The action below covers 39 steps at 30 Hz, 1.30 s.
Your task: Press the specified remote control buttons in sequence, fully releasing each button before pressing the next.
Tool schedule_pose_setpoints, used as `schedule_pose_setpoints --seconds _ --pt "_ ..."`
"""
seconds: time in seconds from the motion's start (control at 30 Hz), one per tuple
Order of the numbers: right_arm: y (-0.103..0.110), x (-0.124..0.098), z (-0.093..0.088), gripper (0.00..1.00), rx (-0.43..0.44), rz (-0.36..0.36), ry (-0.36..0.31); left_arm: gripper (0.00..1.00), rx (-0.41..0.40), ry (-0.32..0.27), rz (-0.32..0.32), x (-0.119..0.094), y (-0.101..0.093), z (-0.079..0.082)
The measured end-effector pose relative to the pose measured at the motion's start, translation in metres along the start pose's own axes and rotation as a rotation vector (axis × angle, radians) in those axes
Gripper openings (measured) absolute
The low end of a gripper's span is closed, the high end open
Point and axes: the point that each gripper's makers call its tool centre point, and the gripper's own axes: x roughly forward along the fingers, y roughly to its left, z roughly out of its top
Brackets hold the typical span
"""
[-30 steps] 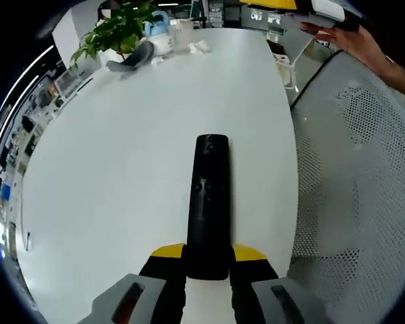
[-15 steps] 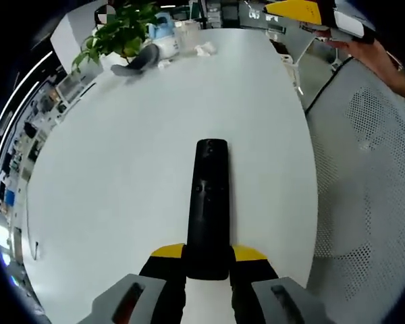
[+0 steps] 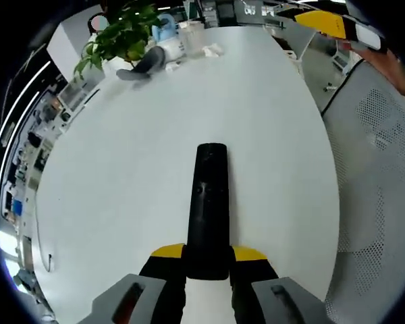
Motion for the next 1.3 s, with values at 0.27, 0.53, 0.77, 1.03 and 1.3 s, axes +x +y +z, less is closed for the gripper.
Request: schedule_pose_setpoints --seconds 0.27,0.53,0.77,1.03,1.3 --pt "0.003 0.002 -0.003 0.73 -0.013 0.008 0.017 0.23 0.019 0.017 0.011 0.004 0.02 -0.004" --pt "0.004 0.003 -0.007 0.72 -0.02 0.011 0.041 0.23 0.03 0.031 0.023 0.008 0.039 -0.007" --pt "0.004 0.004 -0.009 0.72 -0.027 0.013 0.052 0.23 0.05 0.046 0.028 0.012 0.052 -0.008" --pt "0.004 0.004 -0.01 0.72 -0.03 0.008 0.06 0.23 0.078 0.061 0.034 0.017 0.068 -0.007" --pt "0.004 0.004 -0.012 0.71 -0.036 0.006 0.067 0.23 0.096 0.081 0.052 0.024 0.086 -0.006"
